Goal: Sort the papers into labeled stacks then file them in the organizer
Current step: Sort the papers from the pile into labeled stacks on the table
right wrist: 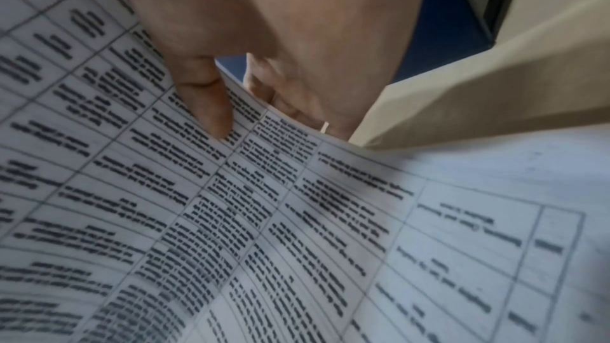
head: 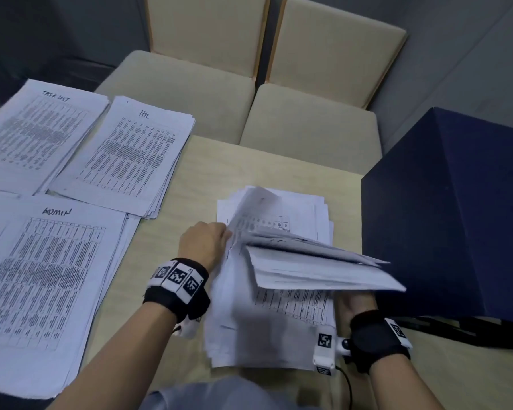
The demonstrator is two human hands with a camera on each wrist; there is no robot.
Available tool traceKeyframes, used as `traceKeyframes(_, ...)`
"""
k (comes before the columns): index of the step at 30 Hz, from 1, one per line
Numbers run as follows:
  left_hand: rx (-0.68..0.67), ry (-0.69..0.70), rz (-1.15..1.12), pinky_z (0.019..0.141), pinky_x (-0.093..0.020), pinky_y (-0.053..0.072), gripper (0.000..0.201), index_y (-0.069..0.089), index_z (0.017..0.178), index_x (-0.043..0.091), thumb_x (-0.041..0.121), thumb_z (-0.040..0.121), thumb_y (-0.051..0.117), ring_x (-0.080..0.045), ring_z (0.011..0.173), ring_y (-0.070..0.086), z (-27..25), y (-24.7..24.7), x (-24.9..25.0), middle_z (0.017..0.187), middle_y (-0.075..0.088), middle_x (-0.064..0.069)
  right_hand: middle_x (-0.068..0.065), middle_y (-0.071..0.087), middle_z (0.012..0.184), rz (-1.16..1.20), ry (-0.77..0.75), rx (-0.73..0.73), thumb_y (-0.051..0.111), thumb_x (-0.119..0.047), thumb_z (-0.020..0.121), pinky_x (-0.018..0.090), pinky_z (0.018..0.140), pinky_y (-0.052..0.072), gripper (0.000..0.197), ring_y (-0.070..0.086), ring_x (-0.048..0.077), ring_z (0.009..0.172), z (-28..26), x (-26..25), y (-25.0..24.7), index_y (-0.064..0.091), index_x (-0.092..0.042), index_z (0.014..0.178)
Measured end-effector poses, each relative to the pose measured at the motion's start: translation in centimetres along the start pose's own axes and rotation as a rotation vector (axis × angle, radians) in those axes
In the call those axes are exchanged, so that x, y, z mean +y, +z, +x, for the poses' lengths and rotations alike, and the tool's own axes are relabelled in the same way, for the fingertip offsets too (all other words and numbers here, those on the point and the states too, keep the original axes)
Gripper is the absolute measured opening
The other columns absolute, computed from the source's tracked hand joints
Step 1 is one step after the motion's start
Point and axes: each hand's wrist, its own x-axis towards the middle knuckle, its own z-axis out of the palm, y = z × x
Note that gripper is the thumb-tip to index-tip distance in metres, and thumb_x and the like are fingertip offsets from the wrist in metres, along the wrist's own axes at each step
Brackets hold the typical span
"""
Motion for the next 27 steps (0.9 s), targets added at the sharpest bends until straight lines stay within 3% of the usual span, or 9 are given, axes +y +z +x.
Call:
traceKeyframes(3,-0.097,0.106,-0.667,0.054,-0.029,0.028,0.038,0.046,0.058,0.018,0.018,0.093,0.062,-0.017,0.056,0.041,-0.4,0.5,-0.6,0.054,0.044,0.004,0.006,0.07,0.118,0.065,0.02,0.015,0.052,-0.028,0.099,0.038,0.099,0.048,0.033,0.063,0.023,0.111,0.1,-0.4,0.3,0.065,-0.008,0.122)
traceKeyframes(5,-0.148,0.089,-1.038,0.059,-0.024,0.04,0.027,0.054,0.064,0.008,0.006,0.086,0.07,-0.012,0.057,0.051,-1.1,-0.1,0.0,0.057,0.056,0.003,0.001,0.073,0.108,0.042,0.045,0.045,0.034,-0.018,0.106,0.037,0.092,0.05,0.032,0.063,0.022,0.102,0.5,-0.5,0.0,0.064,-0.013,0.116)
traceKeyframes(7,-0.133,0.028,-1.214,0.063,-0.02,0.05,0.023,0.055,0.067,-0.003,-0.002,0.077,0.076,-0.01,0.061,0.063,-1.4,-0.5,0.5,0.062,0.067,0.0,0.011,0.068,0.1,-0.005,0.047,0.048,0.037,-0.019,0.104,0.037,0.071,0.057,0.024,0.062,0.027,0.087,0.3,-0.3,-0.3,0.06,-0.01,0.107)
traceKeyframes(9,-0.065,-0.029,-1.23,0.065,-0.026,0.054,0.03,0.06,0.076,-0.009,0.009,0.07,0.083,-0.009,0.064,0.065,-1.0,0.0,0.3,0.07,0.073,-0.004,0.015,0.061,0.098,-0.125,0.109,0.071,0.04,-0.014,0.103,0.034,0.058,0.057,0.018,0.059,0.028,0.082,-0.3,-0.6,-0.1,0.057,-0.008,0.103)
traceKeyframes(12,0.016,-0.066,-1.16,0.066,-0.028,0.047,0.041,0.07,0.082,0.006,0.045,0.072,0.081,-0.011,0.068,0.058,-0.1,1.1,-1.0,0.076,0.07,0.001,0.002,0.052,0.088,-0.143,0.1,0.068,0.03,0.002,0.103,0.03,0.069,0.047,0.034,0.052,0.02,0.081,-0.5,-1.4,0.5,0.05,-0.018,0.084)
traceKeyframes(15,0.103,-0.14,-1.025,0.062,-0.032,0.042,0.056,0.066,0.079,0.004,0.06,0.079,0.059,-0.013,0.065,0.049,0.6,2.1,-2.4,0.07,0.06,-0.002,0.0,0.059,0.088,-0.097,-0.077,0.156,0.043,0.006,0.097,0.027,0.077,0.045,0.028,0.055,0.016,0.082,-0.8,-1.7,0.2,0.055,-0.017,0.087)
traceKeyframes(20,0.057,-0.23,-0.932,0.083,-0.04,0.053,0.024,0.067,0.1,0.015,0.016,0.093,0.044,-0.019,0.088,0.067,1.0,2.2,-2.8,0.095,0.073,0.002,0.006,0.06,0.107,-0.05,-0.037,0.149,0.058,0.003,0.08,0.034,0.1,0.039,0.02,0.054,0.025,0.113,-0.3,-1.2,-0.7,0.055,-0.013,0.092)
traceKeyframes(24,0.014,-0.241,-1.101,0.081,-0.034,0.054,0.034,0.068,0.105,0.016,0.001,0.093,0.041,-0.017,0.093,0.068,0.1,0.9,-0.8,0.1,0.073,0.0,0.004,0.072,0.088,-0.086,-0.023,0.025,0.048,0.011,0.082,0.03,0.083,0.047,0.033,0.063,0.024,0.093,-0.4,-1.5,0.1,0.072,-0.012,0.082)
traceKeyframes(27,-0.142,-0.206,-1.301,0.07,-0.028,0.05,0.038,0.073,0.09,0.018,-0.004,0.09,0.042,-0.015,0.075,0.068,-0.6,-0.1,0.4,0.086,0.073,0.002,-0.002,0.07,0.113,-0.118,0.019,-0.061,0.072,-0.031,0.074,0.034,0.094,0.047,0.035,0.066,0.011,0.106,-0.5,-1.5,1.1,0.073,-0.021,0.108)
